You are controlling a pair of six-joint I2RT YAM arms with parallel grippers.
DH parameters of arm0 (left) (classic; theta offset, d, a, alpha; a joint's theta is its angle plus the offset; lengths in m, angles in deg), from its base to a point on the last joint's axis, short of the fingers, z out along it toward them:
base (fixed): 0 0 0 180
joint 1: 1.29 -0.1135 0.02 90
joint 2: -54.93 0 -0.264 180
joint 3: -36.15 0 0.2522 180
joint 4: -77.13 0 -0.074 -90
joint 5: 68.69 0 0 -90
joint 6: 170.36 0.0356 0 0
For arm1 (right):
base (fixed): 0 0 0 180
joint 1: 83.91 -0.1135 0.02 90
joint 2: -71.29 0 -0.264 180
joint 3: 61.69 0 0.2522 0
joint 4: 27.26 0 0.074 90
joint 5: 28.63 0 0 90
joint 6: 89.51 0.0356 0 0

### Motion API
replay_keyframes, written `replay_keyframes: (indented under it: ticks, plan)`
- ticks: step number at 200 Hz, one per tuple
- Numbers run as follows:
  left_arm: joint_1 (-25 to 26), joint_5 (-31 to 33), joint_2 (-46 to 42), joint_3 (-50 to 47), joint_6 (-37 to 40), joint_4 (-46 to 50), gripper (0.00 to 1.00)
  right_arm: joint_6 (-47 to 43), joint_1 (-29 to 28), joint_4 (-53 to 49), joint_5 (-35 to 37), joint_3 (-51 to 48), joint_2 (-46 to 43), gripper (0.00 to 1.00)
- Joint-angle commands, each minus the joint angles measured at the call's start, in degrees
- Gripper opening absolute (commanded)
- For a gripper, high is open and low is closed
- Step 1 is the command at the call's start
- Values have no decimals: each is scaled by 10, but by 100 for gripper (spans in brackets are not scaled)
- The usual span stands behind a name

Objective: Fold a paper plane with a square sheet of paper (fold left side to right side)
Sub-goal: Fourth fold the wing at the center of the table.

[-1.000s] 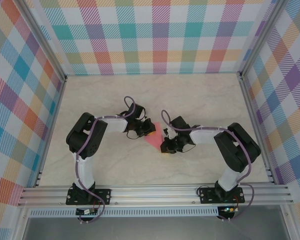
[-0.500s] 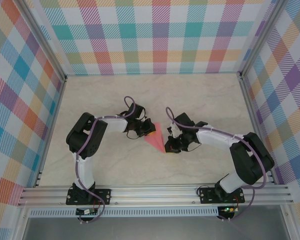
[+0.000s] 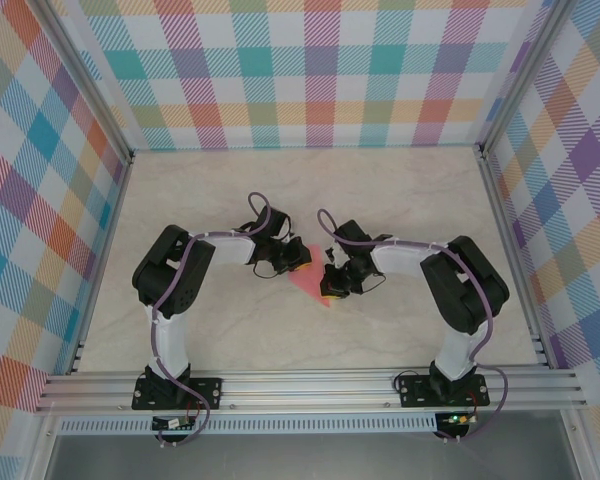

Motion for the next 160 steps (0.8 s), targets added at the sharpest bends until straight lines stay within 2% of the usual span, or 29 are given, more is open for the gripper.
replay_keyframes:
  ticks: [1,66,97,160]
  plan:
    - [1,26,-6,-13,13,31,10,7,1,-14,44,-4,17,0]
    - [-4,25,-139,-28,64,39,13,-10,1,-29,77,-51,25,0]
    - [4,6,-179,-73,67,17,9,-13,1,-27,74,-45,27,0]
    - [60,-29,-146,-109,52,-63,5,-18,2,-33,74,-37,34,0]
